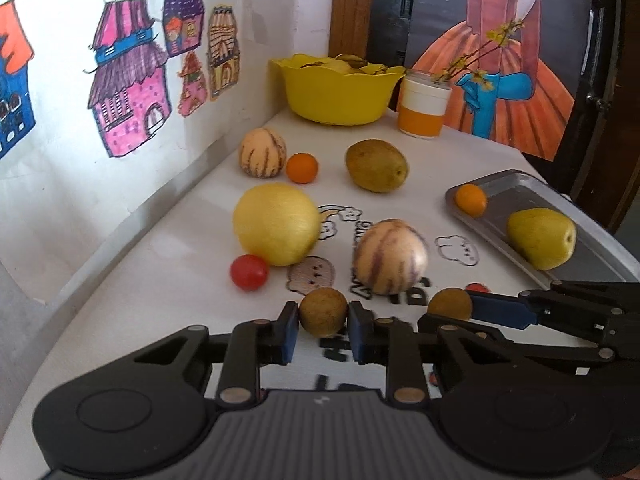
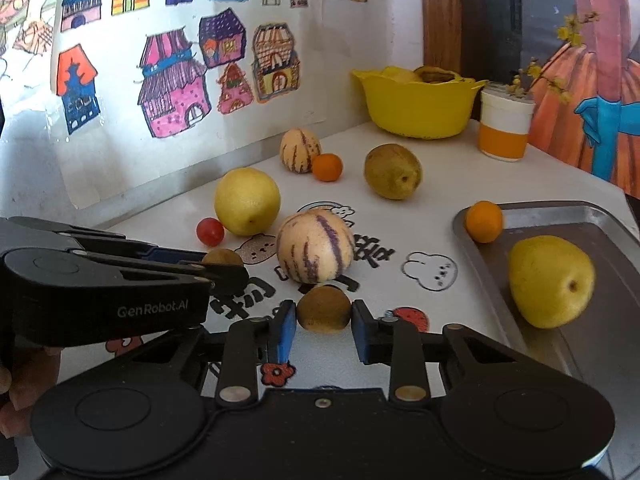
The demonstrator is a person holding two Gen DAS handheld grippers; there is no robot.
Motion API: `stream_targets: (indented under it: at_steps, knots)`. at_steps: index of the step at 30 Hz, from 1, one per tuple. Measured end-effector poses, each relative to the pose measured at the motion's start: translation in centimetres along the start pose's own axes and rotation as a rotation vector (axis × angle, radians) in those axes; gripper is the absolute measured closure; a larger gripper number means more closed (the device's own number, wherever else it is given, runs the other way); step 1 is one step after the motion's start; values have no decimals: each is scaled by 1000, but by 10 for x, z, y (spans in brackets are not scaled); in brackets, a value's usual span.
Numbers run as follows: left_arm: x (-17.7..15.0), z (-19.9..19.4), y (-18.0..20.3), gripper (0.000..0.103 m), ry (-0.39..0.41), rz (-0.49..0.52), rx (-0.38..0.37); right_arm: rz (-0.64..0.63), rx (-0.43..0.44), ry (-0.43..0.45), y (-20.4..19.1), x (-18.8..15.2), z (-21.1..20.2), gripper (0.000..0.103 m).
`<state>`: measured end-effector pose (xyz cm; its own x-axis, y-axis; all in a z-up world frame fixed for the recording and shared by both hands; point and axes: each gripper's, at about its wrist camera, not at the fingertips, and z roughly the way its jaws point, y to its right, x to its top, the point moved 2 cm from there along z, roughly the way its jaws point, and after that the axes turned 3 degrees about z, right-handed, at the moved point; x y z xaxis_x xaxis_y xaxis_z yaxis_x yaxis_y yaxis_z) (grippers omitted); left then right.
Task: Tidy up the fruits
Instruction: 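Grasp a small brown fruit with the left tool while the right tool grasps another, then carry both small brown fruits onto the tray while both tools open to release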
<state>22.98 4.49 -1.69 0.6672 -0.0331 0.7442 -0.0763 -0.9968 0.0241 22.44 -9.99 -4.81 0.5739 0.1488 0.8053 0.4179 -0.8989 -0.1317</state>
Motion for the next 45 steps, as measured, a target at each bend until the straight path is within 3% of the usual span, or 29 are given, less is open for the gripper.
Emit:
stream_targets:
  at_steps: [6,13,24,31,45]
  knots:
    - [6,-5,24,75,15,5,-26,26,-33,44,20,-2,-26,71]
    - [15,-7,65,75,24,31,-83,76,-131,103,62,-9,-63,71]
    - [21,1,140,75,-10,87,-204,168,-247,90,121,-43,-97,71]
    - [17,10,174,74,-46,110,-244,198,-261,81,134,-58,-107,71]
    - [15,15,183,73,-63,131,-228,209,-242,73,131,-64,-109,70]
